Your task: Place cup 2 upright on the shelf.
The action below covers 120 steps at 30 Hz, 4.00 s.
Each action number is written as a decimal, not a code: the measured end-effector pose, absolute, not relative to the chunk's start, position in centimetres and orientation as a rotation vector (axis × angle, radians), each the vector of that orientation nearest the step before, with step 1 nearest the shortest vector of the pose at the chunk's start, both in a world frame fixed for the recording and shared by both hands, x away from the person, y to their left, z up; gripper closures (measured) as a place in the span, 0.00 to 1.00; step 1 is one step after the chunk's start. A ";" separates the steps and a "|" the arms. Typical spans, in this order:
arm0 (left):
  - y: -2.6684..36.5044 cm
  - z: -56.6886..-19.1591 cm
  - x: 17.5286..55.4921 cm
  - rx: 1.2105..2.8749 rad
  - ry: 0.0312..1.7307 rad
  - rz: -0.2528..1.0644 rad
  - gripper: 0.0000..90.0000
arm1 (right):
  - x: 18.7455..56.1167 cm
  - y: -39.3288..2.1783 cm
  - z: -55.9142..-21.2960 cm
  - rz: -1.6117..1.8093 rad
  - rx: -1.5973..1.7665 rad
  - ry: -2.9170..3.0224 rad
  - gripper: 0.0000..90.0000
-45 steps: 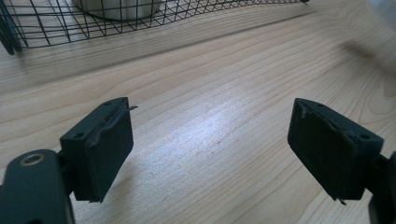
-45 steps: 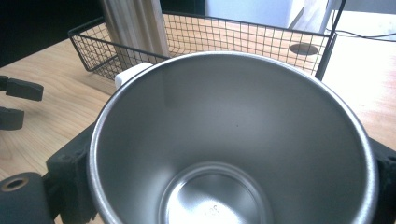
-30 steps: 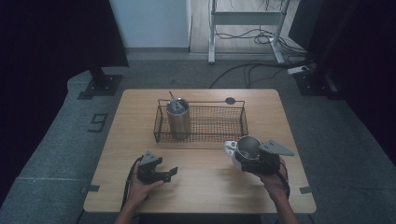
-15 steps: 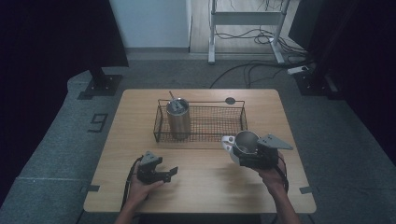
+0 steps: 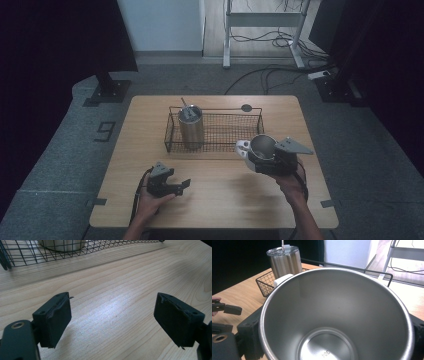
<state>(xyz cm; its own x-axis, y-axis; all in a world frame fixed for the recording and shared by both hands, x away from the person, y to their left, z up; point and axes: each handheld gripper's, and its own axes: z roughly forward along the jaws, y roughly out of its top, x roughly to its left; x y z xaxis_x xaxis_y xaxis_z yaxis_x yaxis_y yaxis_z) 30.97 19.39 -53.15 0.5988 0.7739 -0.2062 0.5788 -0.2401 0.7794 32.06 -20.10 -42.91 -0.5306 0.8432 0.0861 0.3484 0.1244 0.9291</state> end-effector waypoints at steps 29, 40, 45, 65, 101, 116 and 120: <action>19.6 -53.1 31.0 1.935 1.080 0.276 0.17 | 34.5 -18.9 -41.0 1.397 1.110 1.962 0.07; 19.5 -53.1 31.0 1.935 1.081 0.276 0.17 | 35.2 -18.8 -40.7 1.393 1.117 1.961 0.07; 19.5 -53.1 31.0 1.935 1.081 0.275 0.17 | 35.5 -18.7 -40.6 1.392 1.122 1.960 0.07; 19.6 -53.0 31.0 1.931 1.082 0.275 0.17 | 37.0 -18.1 -39.8 1.383 1.119 1.961 0.07; 19.9 -52.9 31.0 1.926 1.081 0.276 0.17 | 39.9 -16.9 -39.4 1.362 1.135 1.968 0.07; 19.9 -52.8 30.9 1.924 1.075 0.281 0.17 | 41.5 -17.1 -39.4 1.358 1.165 1.961 0.07; 19.9 -52.7 30.9 1.924 1.074 0.283 0.17 | 41.8 -16.9 -39.2 1.356 1.161 1.963 0.07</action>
<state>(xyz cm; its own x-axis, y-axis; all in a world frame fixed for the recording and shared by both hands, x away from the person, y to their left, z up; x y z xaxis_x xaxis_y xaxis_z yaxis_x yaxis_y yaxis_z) 30.87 19.94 -52.71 0.5986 0.7737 -0.2075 0.5711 -0.2305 0.7879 41.83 -16.90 -39.20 -0.5222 0.8496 0.0740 0.3700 0.1475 0.9173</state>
